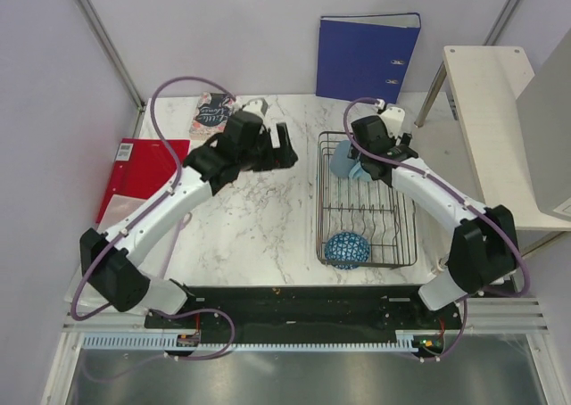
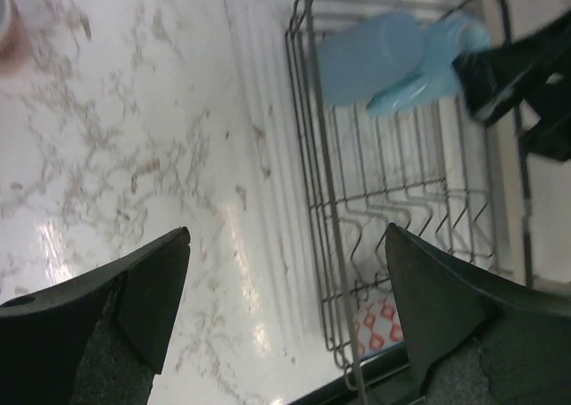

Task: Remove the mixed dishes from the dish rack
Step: Pick up the cup from the dish rack.

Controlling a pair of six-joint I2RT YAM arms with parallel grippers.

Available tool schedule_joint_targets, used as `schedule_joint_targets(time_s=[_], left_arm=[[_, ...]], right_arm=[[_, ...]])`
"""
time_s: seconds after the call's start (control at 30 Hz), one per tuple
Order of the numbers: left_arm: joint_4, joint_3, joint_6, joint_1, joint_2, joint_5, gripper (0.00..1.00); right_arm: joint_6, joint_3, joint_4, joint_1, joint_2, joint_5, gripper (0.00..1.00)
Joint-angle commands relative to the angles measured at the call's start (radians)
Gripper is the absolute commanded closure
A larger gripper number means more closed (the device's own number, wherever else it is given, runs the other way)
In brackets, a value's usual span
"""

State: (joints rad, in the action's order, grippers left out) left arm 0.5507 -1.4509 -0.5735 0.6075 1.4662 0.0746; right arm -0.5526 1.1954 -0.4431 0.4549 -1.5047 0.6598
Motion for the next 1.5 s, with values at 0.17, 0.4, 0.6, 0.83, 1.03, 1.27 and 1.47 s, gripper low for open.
schedule_joint_targets(time_s=[0.17,0.4,0.6,0.83,1.03,1.27,1.47], left_arm=[[-0.117,0.314,-0.037,0.031,-0.213,0.059,0.04],[-0.115,0.365,-0.023,0.031,-0.251,0.059,0.04],[-0.115,0.385,-0.028,0.031,-0.238,0.044,0.03],[-0.126,0.394,-0.037,0.031,-0.213,0.027,0.03],[-0.127,0.397,-0.037,0.031,-0.208,0.022,0.04],[-0.129,0.396,-0.042,0.031,-0.202,0.021,0.04],[-0.132,0.394,-0.051,0.031,-0.191,0.017,0.05]], right_arm=[[-0.003,0.113,0.024,-0.035,-0.141,0.02,0.02],[-0.004,0.136,0.029,-0.051,-0.216,0.012,0.02],[-0.001,0.139,0.035,-0.097,-0.258,0.001,0.02],[-0.004,0.104,0.049,-0.113,-0.284,-0.038,0.02],[-0.003,0.079,0.06,-0.111,-0.279,-0.06,0.15],[-0.004,0.053,0.067,-0.113,-0.21,-0.068,0.47],[-0.01,0.017,0.061,-0.111,-0.112,-0.065,0.65]])
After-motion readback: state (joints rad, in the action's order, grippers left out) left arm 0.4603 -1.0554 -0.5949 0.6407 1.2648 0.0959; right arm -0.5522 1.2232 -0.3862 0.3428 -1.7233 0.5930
